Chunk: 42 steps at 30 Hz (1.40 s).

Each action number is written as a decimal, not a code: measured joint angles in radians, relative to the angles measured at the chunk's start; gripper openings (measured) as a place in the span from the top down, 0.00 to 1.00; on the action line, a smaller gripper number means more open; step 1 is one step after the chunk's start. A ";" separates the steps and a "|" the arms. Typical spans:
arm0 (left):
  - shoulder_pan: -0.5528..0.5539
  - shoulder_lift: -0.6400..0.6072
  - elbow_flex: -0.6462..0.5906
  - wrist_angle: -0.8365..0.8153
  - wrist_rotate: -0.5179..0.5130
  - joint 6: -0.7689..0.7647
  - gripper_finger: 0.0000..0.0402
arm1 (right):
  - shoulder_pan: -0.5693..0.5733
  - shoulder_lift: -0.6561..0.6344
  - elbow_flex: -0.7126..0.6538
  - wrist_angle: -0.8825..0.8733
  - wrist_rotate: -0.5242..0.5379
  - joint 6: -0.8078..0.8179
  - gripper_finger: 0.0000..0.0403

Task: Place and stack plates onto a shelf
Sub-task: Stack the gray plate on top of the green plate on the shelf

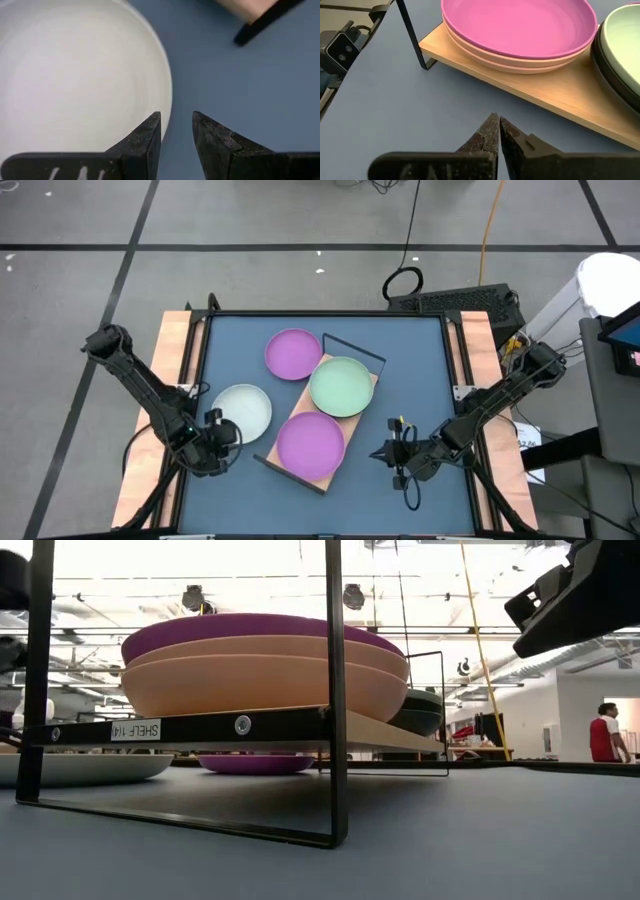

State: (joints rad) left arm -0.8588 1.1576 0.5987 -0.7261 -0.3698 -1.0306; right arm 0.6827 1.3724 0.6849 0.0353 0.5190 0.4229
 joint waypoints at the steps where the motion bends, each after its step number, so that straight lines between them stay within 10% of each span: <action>1: -0.003 0.000 -0.011 0.004 0.016 0.001 0.71 | 0.000 0.000 0.000 0.000 0.000 0.001 1.00; 21: -0.043 0.008 -0.121 0.089 0.021 0.203 0.71 | 0.000 0.000 -0.001 0.006 0.000 0.003 1.00; 30: -0.044 0.008 -0.120 0.092 0.017 0.344 0.97 | 0.000 0.000 -0.001 0.038 0.000 0.000 1.00; 42: -0.043 0.008 -0.120 0.091 -0.024 0.461 0.97 | 0.000 0.000 -0.001 0.126 0.002 -0.082 1.00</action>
State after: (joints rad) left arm -0.9020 1.1652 0.4791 -0.6355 -0.3941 -0.5700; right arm 0.6827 1.3724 0.6842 0.1613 0.5206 0.3412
